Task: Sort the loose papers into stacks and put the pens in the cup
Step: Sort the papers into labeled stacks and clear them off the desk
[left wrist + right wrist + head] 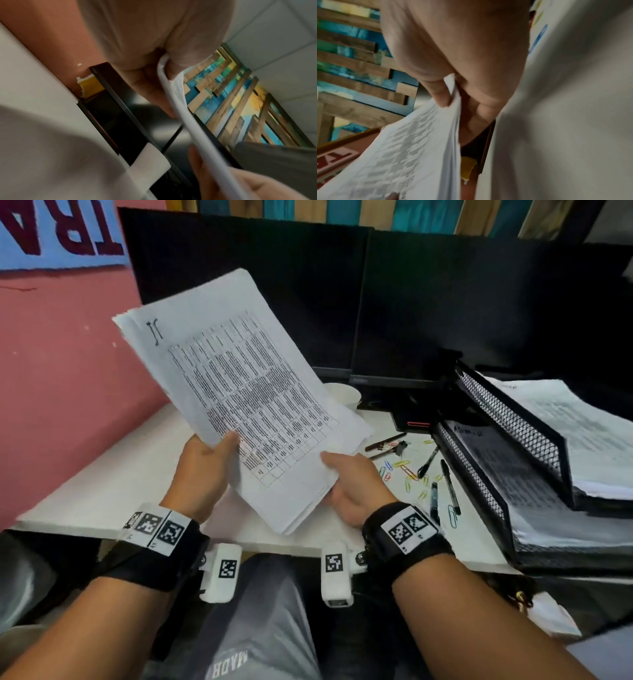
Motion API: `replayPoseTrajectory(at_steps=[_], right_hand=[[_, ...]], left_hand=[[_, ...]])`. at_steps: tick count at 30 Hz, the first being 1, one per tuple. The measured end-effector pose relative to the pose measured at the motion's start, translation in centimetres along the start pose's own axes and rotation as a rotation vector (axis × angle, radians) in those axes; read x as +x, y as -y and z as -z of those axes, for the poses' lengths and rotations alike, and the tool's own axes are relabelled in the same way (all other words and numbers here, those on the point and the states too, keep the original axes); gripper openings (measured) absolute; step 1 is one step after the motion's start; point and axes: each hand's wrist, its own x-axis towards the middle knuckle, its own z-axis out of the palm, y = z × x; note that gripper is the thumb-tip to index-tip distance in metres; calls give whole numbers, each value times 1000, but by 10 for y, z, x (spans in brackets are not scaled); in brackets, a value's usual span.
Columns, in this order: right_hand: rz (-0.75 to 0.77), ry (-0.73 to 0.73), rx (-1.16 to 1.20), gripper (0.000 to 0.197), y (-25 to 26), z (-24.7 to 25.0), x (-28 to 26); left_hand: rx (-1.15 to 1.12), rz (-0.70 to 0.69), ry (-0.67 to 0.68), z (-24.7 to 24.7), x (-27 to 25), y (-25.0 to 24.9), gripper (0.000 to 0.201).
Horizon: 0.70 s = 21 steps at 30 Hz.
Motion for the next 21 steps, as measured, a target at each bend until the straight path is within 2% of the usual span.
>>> replayPoseTrajectory(at_steps=[4,7,8,9,12,13,16,18,19,20,21], right_hand=[[12,-88,-35,23,12,19,-9],[5,-142,6,24,22,44,-21],[14,-165,25,25,25,54,-27],[24,-189,45,25,28,65,-33],[51,-244,133,25,33,104,-53],[59,-264,163,27,33,119,-59],[62,-293,230,32,31,160,-82],[51,-294,271,34,30,183,-100],[48,-290,286,35,28,194,-108],[43,-293,298,36,27,205,-115],[37,-299,308,38,25,217,-121]], left_hand=[[64,8,225,-9,-18,10,35],[46,5,349,-2,-24,29,71],[98,-5,365,0,-26,34,74],[156,-25,372,1,-28,38,67],[219,-59,373,0,-28,43,22],[237,-63,358,-1,-26,50,14],[152,-33,336,0,-10,87,13],[128,30,317,10,33,181,32],[141,26,300,11,45,208,45],[117,9,304,9,51,220,52],[105,10,308,3,53,219,49]])
